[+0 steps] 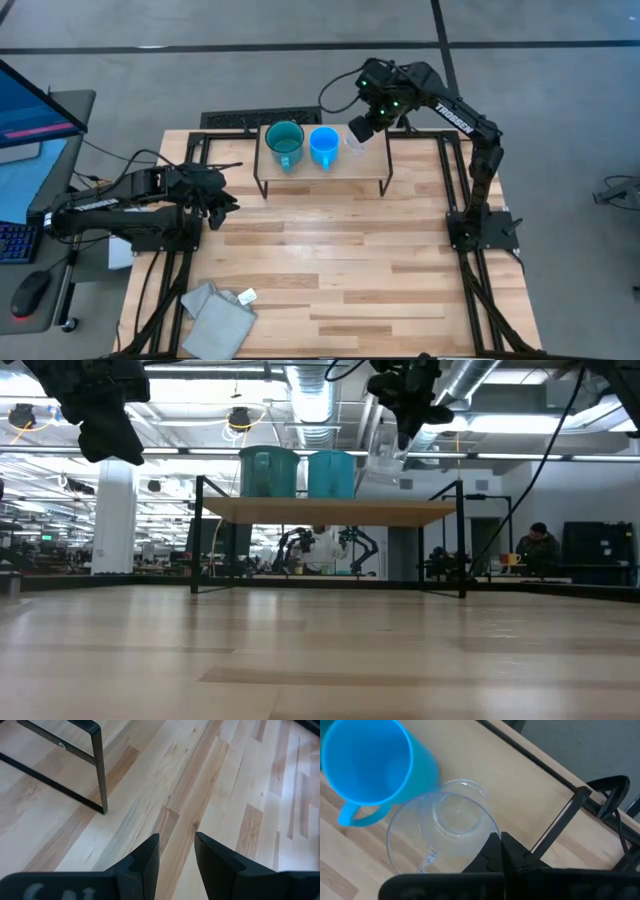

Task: Stack small to large cups/mugs on shelf
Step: Put the transparent mug on the shelf

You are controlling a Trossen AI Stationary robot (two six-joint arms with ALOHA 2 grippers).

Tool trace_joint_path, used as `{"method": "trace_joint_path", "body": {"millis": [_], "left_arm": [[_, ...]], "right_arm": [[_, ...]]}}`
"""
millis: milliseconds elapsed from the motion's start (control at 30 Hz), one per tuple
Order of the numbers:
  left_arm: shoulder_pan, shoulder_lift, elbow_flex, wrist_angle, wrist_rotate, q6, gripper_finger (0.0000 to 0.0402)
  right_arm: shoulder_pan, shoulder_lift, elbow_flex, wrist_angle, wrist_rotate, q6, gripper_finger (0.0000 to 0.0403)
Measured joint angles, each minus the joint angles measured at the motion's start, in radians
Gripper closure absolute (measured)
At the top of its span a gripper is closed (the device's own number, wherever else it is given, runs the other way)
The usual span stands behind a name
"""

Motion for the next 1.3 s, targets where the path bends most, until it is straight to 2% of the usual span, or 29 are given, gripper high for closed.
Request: {"method": "trace_joint_path", "body": {"millis": [1000, 1300], "left_arm": [[0.000, 0.000, 0.000, -0.006, 0.000, 0.009, 0.0288], [0.000, 0.000, 0.000, -0.006, 0.000, 0.009, 0.0288]], "right_arm": [[-0.011, 0.000, -0.027, 0.000, -0.029, 0.049, 0.0403], [-0.011, -0.003, -0.142, -0.002, -0.029, 0.020, 0.0403]]}}
